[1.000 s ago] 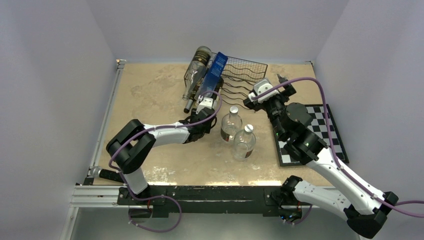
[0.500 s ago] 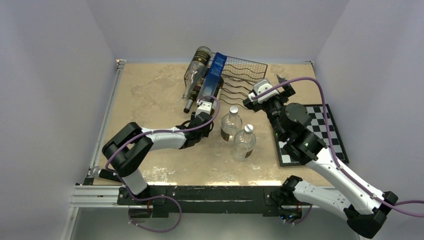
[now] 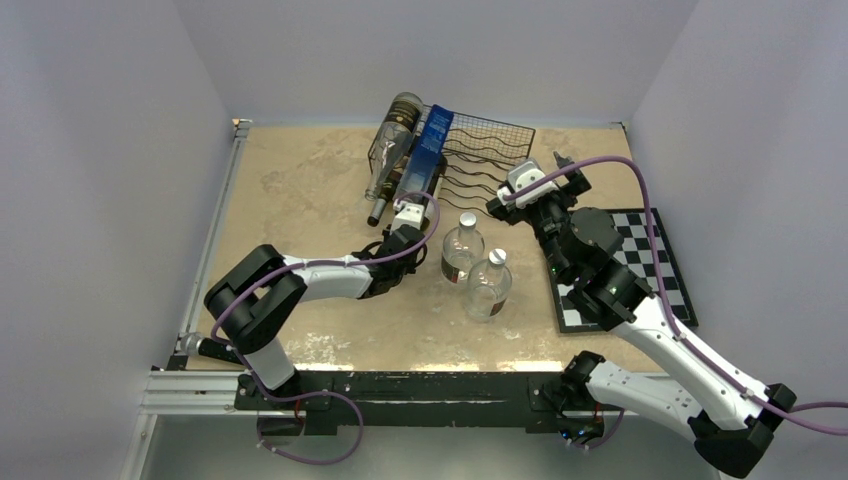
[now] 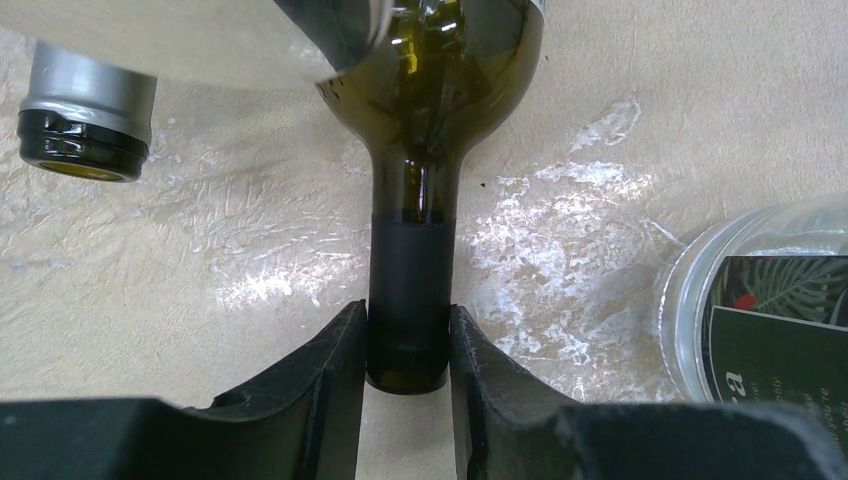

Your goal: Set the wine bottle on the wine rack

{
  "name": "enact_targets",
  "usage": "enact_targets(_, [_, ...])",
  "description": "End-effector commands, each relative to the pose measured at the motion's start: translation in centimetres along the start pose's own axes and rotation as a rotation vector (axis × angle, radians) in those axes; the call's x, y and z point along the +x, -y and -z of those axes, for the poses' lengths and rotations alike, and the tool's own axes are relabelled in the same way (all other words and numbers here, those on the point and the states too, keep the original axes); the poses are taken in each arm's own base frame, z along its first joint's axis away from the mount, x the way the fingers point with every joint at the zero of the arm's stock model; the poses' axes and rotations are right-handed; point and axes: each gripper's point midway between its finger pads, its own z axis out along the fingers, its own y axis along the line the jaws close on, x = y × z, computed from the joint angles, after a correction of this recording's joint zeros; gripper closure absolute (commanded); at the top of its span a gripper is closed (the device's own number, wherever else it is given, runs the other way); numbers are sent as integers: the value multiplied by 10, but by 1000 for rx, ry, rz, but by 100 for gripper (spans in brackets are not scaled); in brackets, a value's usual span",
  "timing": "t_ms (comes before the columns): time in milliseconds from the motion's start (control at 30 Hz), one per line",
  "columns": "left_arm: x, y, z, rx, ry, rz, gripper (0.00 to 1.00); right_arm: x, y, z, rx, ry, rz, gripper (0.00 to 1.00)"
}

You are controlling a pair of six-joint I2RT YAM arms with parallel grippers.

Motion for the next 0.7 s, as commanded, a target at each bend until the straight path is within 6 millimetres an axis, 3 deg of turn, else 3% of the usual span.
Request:
enact_targets(0, [-34, 6, 5, 18, 94, 28, 100, -6, 9, 4, 33, 25, -42, 2])
enact_targets(500, [-81, 11, 14, 5, 209, 109, 100, -6, 9, 3, 30, 28, -34, 2])
enact_targets(667, [-87, 13, 11, -19, 228, 109, 100, -5, 7, 3, 24, 28, -24, 2])
